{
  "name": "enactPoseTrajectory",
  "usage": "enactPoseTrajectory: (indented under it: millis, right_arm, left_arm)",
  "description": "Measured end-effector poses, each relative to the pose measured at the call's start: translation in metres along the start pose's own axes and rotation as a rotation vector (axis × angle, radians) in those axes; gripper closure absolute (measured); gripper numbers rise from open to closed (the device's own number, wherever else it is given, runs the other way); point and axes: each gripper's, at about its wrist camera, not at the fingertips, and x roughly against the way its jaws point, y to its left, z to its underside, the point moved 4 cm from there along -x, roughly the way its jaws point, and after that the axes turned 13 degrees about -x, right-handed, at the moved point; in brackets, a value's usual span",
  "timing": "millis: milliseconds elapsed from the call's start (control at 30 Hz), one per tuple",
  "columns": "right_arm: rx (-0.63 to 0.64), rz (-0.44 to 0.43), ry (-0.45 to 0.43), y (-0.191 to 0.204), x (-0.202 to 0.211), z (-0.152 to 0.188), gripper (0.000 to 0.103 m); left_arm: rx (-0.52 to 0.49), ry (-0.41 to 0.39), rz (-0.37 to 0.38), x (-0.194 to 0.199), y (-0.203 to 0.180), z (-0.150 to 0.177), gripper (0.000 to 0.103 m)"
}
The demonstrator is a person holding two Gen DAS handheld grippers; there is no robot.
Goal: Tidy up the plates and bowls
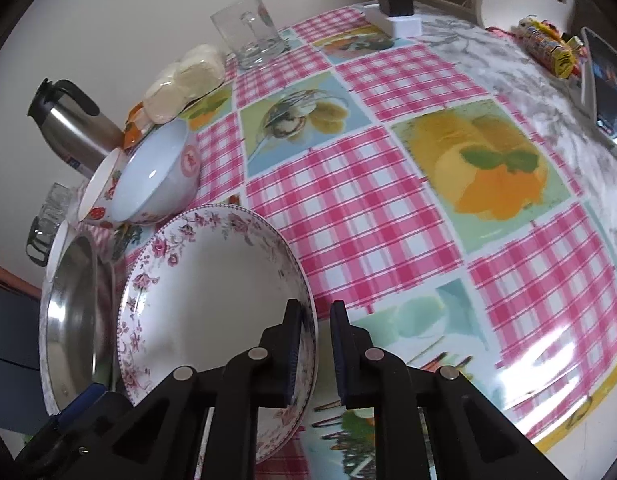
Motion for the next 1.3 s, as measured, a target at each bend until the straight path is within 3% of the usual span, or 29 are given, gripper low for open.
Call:
enactPoseTrajectory:
  millis: [433, 600, 800, 1000, 1300]
  right_arm:
    - [-0.108, -0.019, -0.007, -0.03, 0.004, -0.012, 0.087]
    - [-0.116, -0.035, 0.008, -0.032, 0.0, -0.012, 0.087]
    - [-0.116, -0.058, 0.014, -0.032, -0.004, -0.012, 0.087]
    - [-0.106, -0.077, 0.006, -0.03, -0.006, -0.014, 0.086]
    - [-0.124, -0.143, -0.035, -0.032, -0.01, -0.017, 0.086]
  left_arm:
    - [0.006, 0.063, -0.005, -0.022, 0.0, 0.007, 0.037]
    - [0.044, 0.09, 0.013, -0.039, 0.004, 0.009, 0.051]
    - [0.069, 0.1, 0.026, -0.052, 0.007, 0.008, 0.059]
    - [0.081, 0.058, 0.023, -0.054, 0.01, 0.006, 0.073]
    - [0.11, -0.003, 0.029, -0.054, 0.02, 0.004, 0.082]
